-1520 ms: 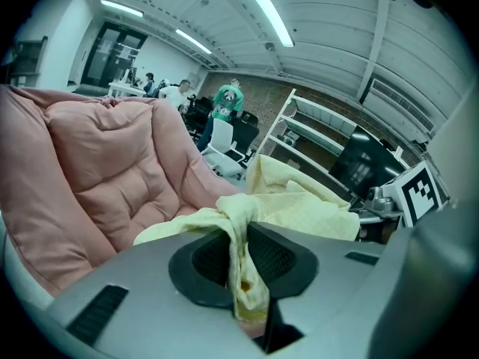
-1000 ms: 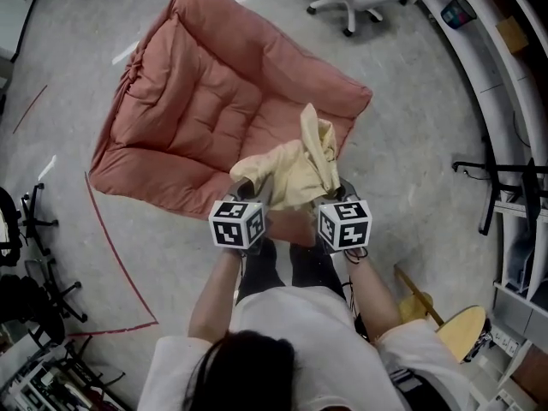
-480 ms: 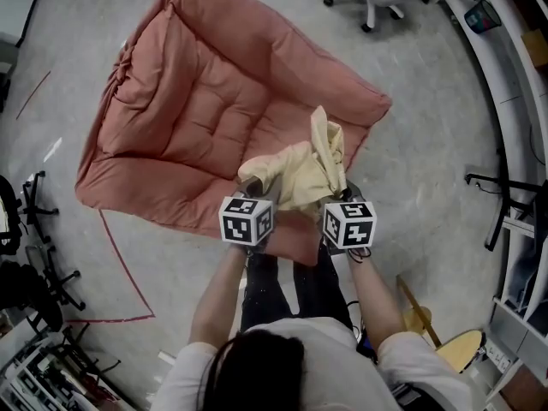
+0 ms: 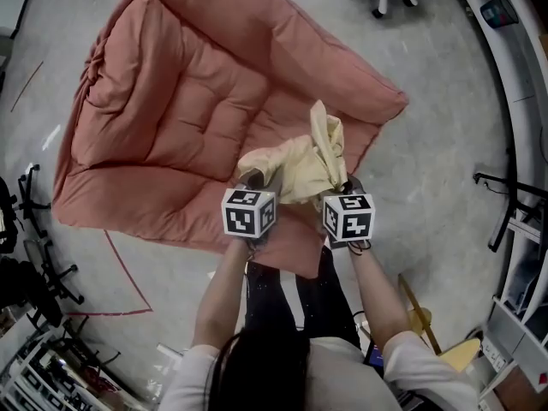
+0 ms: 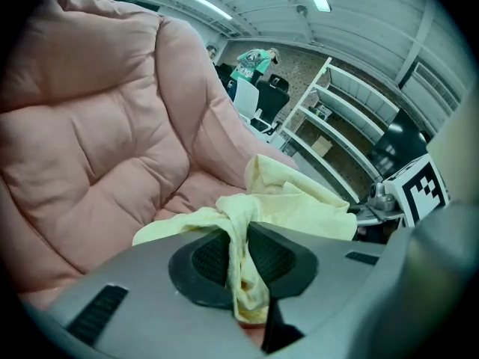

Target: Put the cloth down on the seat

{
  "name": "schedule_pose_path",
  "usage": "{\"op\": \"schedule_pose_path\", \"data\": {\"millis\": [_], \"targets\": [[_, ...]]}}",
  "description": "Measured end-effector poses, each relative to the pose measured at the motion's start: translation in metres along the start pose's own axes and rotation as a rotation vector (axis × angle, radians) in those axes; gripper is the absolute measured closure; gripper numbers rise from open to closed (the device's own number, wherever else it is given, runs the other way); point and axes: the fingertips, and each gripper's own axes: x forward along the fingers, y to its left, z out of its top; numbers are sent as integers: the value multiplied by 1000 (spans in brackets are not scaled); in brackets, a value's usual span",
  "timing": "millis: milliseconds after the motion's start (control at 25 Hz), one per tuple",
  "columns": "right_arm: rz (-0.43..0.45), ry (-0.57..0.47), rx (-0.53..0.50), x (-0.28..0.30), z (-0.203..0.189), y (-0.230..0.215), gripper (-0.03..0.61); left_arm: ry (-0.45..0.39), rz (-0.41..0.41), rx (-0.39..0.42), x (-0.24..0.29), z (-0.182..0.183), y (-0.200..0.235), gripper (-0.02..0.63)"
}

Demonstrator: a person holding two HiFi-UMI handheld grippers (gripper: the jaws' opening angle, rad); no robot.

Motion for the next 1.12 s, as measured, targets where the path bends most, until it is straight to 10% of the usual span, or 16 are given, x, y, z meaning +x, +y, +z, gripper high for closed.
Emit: {"op": "schedule_pose_path", "data": {"millis": [880,1120], "targets": [[50,118,52,98,-70,-35,401,138,93,-113,90,-64,58,540],[55,127,115,88,-71,-36,307,134,92,-171,84,-64,55,466]]}}
